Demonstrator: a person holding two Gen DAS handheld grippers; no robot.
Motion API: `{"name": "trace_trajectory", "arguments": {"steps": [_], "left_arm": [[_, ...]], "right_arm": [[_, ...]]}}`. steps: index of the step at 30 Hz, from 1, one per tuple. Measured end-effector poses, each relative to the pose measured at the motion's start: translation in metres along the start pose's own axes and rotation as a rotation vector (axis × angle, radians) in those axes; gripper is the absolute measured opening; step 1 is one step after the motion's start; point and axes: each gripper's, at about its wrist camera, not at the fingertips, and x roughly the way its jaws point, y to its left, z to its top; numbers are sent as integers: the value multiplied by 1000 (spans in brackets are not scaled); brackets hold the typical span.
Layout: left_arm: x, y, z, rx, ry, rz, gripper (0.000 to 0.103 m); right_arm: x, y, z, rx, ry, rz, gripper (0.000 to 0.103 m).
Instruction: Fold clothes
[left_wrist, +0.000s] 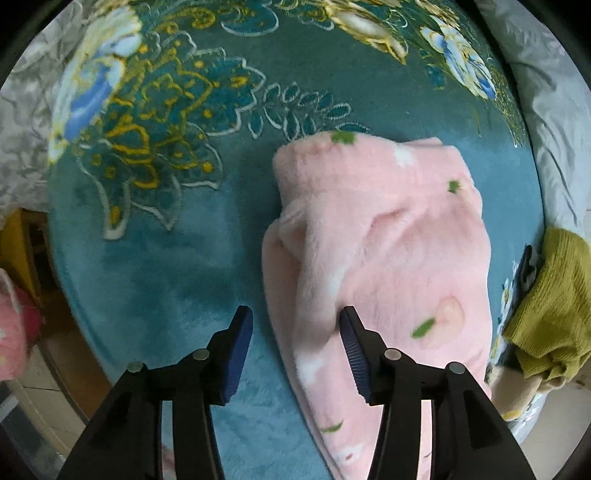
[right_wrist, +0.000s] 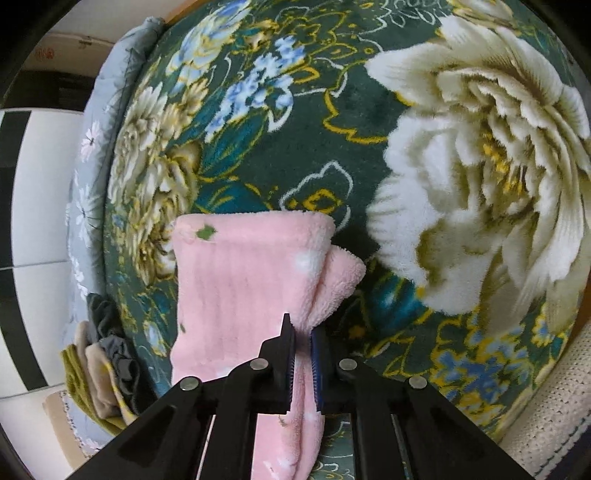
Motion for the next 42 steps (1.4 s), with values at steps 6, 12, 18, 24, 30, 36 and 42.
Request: {"name": "trace_trajectory", "arguments": {"steps": [6, 12, 18, 24, 30, 36, 42], "left_arm": [[25, -7, 4, 27, -15, -36, 50], [29, -5, 3, -23, -64, -54, 50], [23, -20, 14, 8, -57, -61, 12], [-23, -63, 29, 58, -94, -99, 8], [-117, -106, 64, 207, -203, -311, 8], [-157, -148, 84, 405, -339, -412, 8], [-58, -89, 73, 297, -136, -101, 9]], "right_arm": [[0, 4, -1, -21, -5, -61, 8], [3, 0, -4, 14, -18, -89, 8], [-3, 6, -6, 47, -44, -74, 8], [-32, 47, -2, 19, -67, 29, 7], [-95, 123, 1, -166, -166, 318, 6], [-103, 116, -11, -258, -187, 325, 6], [-13, 44, -12, -125, -44, 35, 6]]}}
